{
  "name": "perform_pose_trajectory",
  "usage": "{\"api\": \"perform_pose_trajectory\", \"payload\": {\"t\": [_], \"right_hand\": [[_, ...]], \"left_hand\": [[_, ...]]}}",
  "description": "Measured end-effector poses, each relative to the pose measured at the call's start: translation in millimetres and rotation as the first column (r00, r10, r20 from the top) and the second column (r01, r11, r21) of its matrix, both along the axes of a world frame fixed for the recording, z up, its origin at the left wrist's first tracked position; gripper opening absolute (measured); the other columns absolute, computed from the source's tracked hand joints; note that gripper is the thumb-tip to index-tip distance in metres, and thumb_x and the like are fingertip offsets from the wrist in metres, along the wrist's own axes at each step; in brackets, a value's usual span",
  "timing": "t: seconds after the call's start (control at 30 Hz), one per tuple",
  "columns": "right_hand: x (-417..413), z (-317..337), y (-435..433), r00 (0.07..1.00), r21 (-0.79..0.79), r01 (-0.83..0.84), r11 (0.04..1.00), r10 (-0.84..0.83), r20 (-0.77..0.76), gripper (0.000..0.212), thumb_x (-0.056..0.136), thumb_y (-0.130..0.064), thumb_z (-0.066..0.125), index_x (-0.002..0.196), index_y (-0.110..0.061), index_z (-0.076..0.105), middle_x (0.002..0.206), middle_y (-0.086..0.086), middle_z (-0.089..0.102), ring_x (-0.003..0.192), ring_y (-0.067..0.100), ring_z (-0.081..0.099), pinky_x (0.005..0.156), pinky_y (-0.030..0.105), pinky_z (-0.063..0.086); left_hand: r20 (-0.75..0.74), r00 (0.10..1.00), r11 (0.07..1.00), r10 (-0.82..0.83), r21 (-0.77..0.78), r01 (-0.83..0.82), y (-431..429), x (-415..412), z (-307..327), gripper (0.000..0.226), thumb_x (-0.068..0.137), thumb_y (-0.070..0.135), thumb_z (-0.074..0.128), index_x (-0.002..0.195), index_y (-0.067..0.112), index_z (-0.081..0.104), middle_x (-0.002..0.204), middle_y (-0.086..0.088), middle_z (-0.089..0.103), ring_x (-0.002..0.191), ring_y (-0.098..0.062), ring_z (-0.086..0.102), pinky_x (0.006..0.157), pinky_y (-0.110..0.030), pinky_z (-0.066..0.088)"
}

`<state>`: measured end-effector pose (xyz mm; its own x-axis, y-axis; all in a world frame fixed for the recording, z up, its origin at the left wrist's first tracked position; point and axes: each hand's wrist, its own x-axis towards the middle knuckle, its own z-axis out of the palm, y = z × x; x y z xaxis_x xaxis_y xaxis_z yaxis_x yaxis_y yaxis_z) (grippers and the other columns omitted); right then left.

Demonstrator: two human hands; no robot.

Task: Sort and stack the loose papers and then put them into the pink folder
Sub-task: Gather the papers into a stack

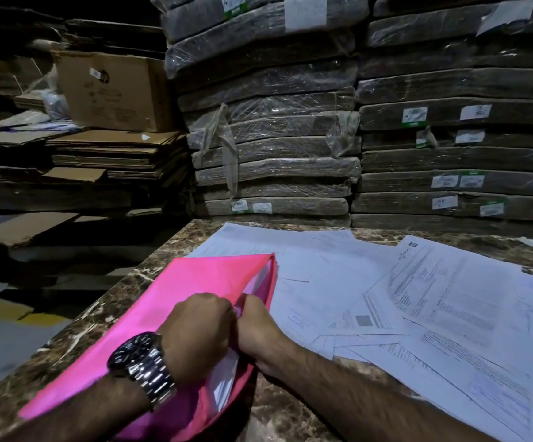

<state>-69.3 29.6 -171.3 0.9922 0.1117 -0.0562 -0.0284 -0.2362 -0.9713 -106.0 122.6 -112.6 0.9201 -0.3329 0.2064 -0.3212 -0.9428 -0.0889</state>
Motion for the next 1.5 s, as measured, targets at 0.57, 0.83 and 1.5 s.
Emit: {"api": "perform_pose_trajectory", "payload": {"t": [0.57,0.83,1.5], "right_hand": [[3,5,7,0.987,0.121,-0.119,0.986,0.130,-0.094,0.022,0.075,0.010,0.047,0.074,-0.007,0.060,0.066,0.010,0.053,0.055,0.019,0.052,0.053,0.028,0.044],[-5,20,-59,0.990,0.177,-0.003,0.984,0.028,-0.137,0.014,0.091,0.005,0.053,0.096,0.000,0.065,0.080,0.019,0.070,0.052,0.018,0.064,0.056,0.029,0.056],[10,19,-169,0.881,-0.168,0.462,0.871,-0.429,0.199,0.034,0.097,-0.002,0.039,0.120,-0.015,0.060,0.083,-0.005,0.070,0.065,0.003,0.061,0.052,0.014,0.042]], "left_hand": [[-0.044,0.999,0.976,0.025,-0.217,-0.034,43,1,-18,0.028,0.092,0.034,0.044,0.101,0.018,0.065,0.095,-0.003,0.059,0.089,-0.021,0.057,0.074,-0.031,0.043],[-0.191,0.980,0.979,-0.057,-0.205,0.017,7,18,-20,0.022,0.088,0.019,0.050,0.109,0.016,0.056,0.101,-0.002,0.052,0.100,-0.025,0.056,0.078,-0.030,0.044],[-0.261,0.965,0.999,-0.035,-0.006,0.034,-114,148,-32,0.062,0.081,0.070,0.044,0.078,0.010,0.058,0.104,-0.017,0.066,0.084,-0.031,0.056,0.074,-0.035,0.047]]}}
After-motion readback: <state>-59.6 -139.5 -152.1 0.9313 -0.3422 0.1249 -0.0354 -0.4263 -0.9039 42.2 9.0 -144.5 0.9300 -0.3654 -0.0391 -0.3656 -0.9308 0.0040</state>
